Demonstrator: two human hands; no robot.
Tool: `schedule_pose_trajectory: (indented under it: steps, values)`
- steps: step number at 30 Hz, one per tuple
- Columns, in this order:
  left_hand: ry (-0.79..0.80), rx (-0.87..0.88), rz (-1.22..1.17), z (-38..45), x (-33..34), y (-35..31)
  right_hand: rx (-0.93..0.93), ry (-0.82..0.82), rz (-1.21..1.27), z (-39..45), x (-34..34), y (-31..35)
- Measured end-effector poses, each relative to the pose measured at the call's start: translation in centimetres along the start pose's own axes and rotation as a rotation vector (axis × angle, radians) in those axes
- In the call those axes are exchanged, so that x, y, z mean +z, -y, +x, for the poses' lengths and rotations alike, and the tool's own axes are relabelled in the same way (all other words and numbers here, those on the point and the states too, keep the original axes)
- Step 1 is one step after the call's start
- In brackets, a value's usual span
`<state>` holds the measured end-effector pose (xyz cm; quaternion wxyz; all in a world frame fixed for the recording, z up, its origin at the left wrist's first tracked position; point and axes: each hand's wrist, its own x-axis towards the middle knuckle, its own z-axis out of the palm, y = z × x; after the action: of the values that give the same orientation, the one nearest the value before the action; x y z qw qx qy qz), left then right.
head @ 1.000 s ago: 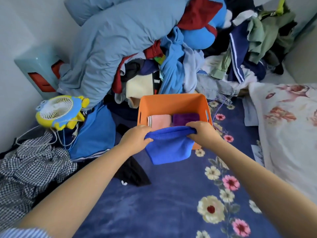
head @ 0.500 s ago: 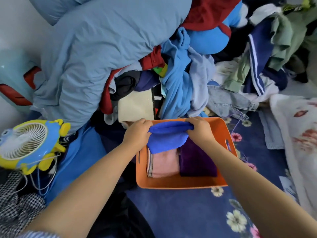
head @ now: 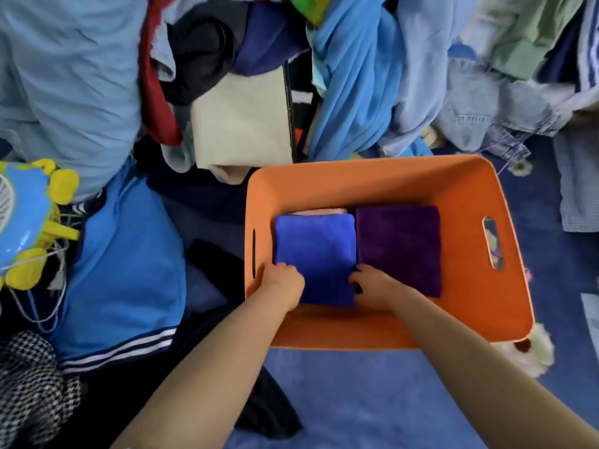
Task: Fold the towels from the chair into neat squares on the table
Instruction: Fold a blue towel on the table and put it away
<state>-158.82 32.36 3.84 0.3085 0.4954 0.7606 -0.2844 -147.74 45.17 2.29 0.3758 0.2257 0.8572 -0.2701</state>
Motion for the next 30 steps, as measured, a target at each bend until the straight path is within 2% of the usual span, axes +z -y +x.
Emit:
schedule_pose_trajectory:
  steps: [2, 6, 10, 16, 19, 22, 24, 27, 28, 30]
  values:
    - [-0.046, -0.068, -0.141, 1.0, 0.2, -0.1, 0.024, -0.065, 0.046, 0.8, -0.4, -0.1]
    - [-0.097, -0.165, -0.372, 2.3, -0.2, -0.3, 0.115, -0.299, 0.209, 2.3, -1.5, 0.6]
    - [-0.123, -0.192, -0.461, 3.4, 0.1, 0.1, 0.187, -0.447, 0.268, 4.1, -2.2, 1.3]
    - [-0.172, -0.172, -0.492, 5.5, -0.1, 0.6, 0.271, -0.567, 0.483, 6.4, -3.0, 1.7]
    - [-0.233, -0.181, -0.519, 5.9, -0.1, 0.8, 0.213, -0.671, 0.755, 6.8, -3.1, 2.4]
    - [-0.376, -0.212, -0.561, 6.2, -0.2, 1.0, 0.197, -0.754, 1.013, 7.2, -2.9, 2.7]
    - [-0.392, -0.192, -0.526, 6.4, 0.1, 0.9, 0.211, -0.772, 0.934, 7.5, -2.8, 2.4]
    - [-0.26, -0.147, -0.496, 6.5, 1.3, 0.6, 0.286, -0.704, 0.526, 7.6, -2.0, 1.3]
    - [-0.225, -0.159, -0.511, 6.5, 1.6, 0.6, 0.264, -0.728, 0.343, 7.4, -1.9, 1.1]
    - [-0.183, -0.174, -0.518, 6.4, 1.7, 0.7, 0.062, -0.864, -0.04, 7.3, -1.4, 0.5]
